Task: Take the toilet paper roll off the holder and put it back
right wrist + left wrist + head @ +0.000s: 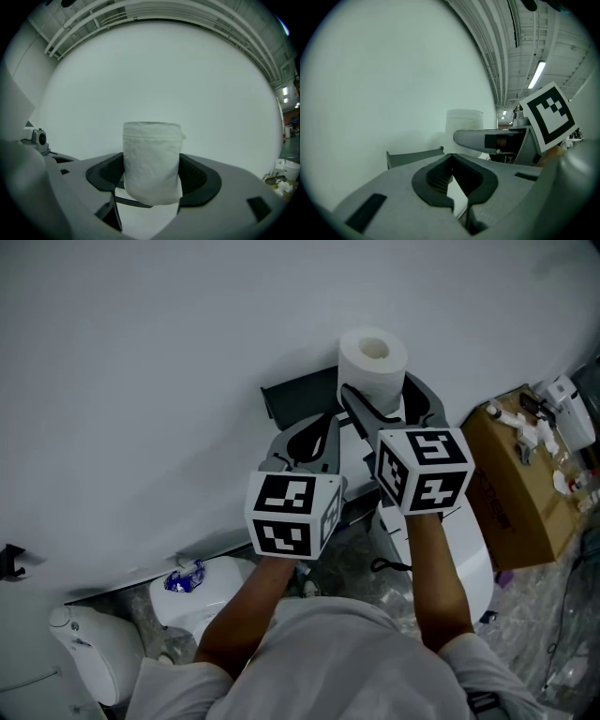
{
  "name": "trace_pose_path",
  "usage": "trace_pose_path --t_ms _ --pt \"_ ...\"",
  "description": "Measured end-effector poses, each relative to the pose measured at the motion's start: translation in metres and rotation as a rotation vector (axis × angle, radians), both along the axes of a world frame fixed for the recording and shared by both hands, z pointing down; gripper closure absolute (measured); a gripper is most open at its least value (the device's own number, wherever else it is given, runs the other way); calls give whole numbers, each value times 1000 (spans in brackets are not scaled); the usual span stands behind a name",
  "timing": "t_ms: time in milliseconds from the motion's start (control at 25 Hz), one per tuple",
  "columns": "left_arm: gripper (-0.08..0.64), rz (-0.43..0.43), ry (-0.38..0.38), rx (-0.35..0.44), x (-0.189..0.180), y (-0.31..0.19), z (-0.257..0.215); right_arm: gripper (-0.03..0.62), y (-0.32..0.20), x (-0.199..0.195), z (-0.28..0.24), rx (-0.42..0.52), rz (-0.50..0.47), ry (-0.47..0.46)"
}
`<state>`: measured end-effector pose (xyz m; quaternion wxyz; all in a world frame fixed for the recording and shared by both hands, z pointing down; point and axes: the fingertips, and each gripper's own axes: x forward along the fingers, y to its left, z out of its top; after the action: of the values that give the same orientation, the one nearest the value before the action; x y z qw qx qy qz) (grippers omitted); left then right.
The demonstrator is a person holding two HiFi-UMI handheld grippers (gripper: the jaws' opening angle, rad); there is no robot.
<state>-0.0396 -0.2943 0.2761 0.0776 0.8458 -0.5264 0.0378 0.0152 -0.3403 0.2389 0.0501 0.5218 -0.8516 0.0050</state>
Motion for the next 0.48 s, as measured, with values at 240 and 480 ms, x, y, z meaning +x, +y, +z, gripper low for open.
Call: trace_pose_path --t_ms 240,480 --pt "557 25 1 -3 21 8 3 232 14 21 6 -2 20 0" --pt "557 40 1 -9 44 18 7 232 29 46 13 -8 37 -5"
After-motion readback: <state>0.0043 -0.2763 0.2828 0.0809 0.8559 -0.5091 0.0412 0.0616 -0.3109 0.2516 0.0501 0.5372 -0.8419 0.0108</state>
